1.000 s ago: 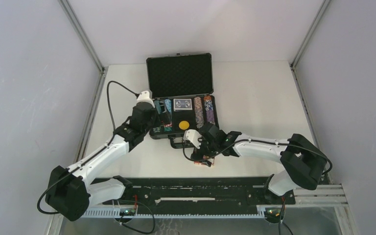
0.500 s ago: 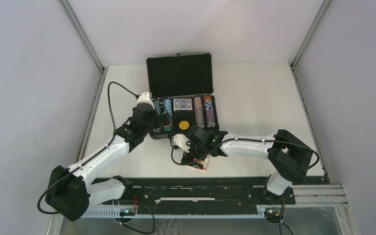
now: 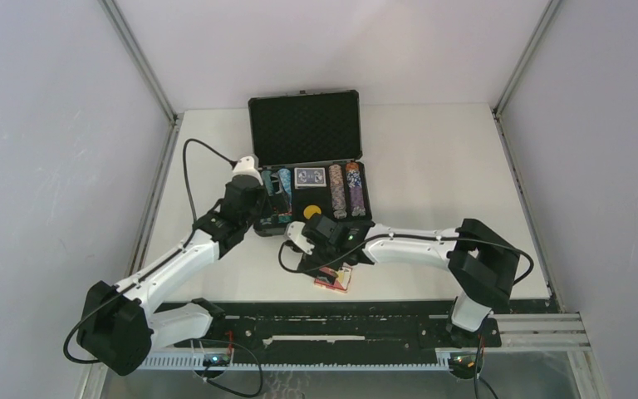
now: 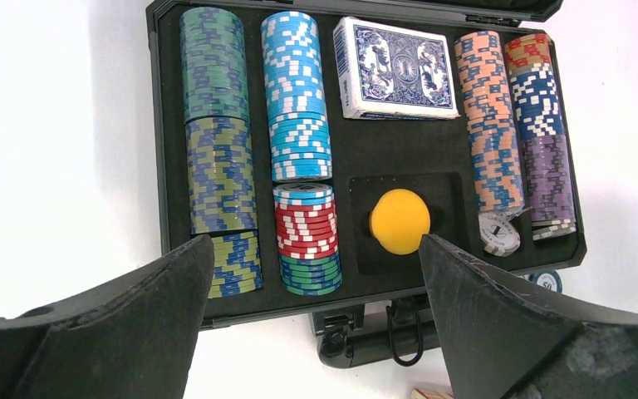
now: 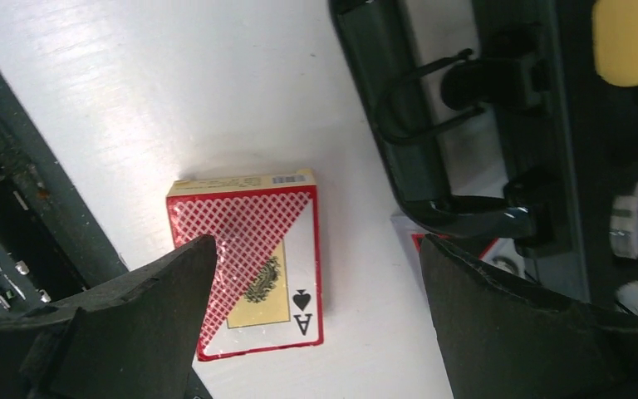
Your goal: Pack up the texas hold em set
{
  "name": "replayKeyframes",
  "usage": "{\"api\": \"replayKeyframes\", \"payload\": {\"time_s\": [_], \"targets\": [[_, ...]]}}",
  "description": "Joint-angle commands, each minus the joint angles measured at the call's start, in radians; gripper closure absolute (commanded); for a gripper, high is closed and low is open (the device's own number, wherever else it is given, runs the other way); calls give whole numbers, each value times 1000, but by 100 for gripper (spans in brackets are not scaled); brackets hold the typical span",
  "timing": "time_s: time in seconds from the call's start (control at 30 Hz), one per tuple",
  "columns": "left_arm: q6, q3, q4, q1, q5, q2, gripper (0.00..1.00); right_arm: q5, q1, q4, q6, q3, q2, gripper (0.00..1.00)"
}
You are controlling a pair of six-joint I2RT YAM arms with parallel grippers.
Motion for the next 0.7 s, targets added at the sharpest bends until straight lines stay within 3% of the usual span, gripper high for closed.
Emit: {"api": "replayKeyframes", "payload": {"time_s": [0.0,0.43,0.67], "targets": [[11,11,12,2,10,-4,3,100,7,-38,60,63,-54,0],[0,10,-6,1,-22,-2,2,-79,59,-20,72,-34,-81,0],[-3,11,-21,1,-38,-9,2,-115,40,52,68,-86,-12,0]]}}
